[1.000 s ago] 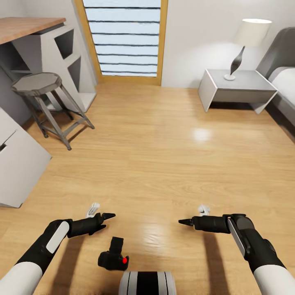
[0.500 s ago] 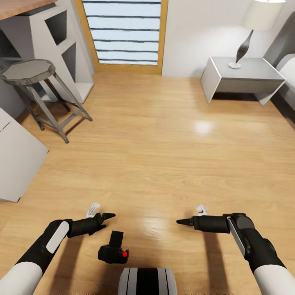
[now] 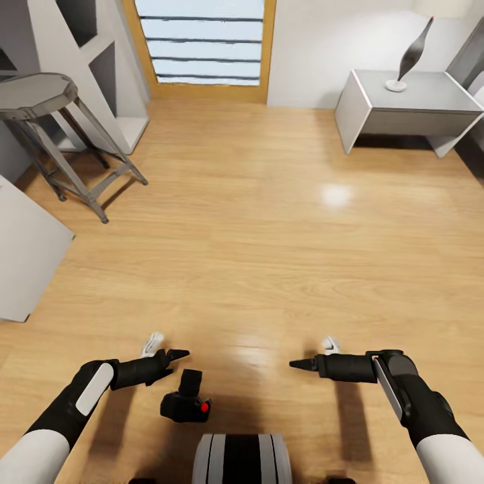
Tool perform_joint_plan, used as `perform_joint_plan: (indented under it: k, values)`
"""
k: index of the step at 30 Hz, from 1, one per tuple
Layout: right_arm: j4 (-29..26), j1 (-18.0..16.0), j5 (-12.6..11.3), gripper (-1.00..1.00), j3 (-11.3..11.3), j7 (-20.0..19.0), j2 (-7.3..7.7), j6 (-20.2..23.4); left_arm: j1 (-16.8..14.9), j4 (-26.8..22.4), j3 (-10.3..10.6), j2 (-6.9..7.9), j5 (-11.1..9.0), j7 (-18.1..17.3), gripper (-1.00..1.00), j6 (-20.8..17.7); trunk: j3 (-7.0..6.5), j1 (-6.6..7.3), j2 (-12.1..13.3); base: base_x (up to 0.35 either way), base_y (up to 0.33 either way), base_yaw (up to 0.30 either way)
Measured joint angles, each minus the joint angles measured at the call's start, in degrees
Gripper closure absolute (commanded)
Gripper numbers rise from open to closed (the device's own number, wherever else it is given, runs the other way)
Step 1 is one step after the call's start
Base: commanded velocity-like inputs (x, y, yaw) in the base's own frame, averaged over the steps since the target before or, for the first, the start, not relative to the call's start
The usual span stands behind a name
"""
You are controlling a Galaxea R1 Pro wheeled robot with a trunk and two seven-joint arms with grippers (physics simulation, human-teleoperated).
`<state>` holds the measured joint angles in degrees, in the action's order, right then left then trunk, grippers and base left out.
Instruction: Attach the digital camera to the camera tripod in the bedroom.
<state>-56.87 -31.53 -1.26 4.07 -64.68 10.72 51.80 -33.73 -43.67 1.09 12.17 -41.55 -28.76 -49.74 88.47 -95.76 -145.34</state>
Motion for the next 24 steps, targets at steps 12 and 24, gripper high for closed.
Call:
perform_joint_plan:
  k: [12,24]
  values:
    - [0.0,0.0,-0.1,-1.0,0.0,0.0,0.0,0.0,0.0,0.0,0.0,0.0,0.0,0.0,-1.0,0.0,2.66,-0.31,-0.2,0.0,0.0,0.0]
    - [0.0,0.0,-0.2,-1.0,0.0,0.0,0.04,0.9,0.0,0.0,0.0,0.02,0.0,0.0,-1.0,0.0,5.32,-0.62,-0.3,0.0,0.0,0.0]
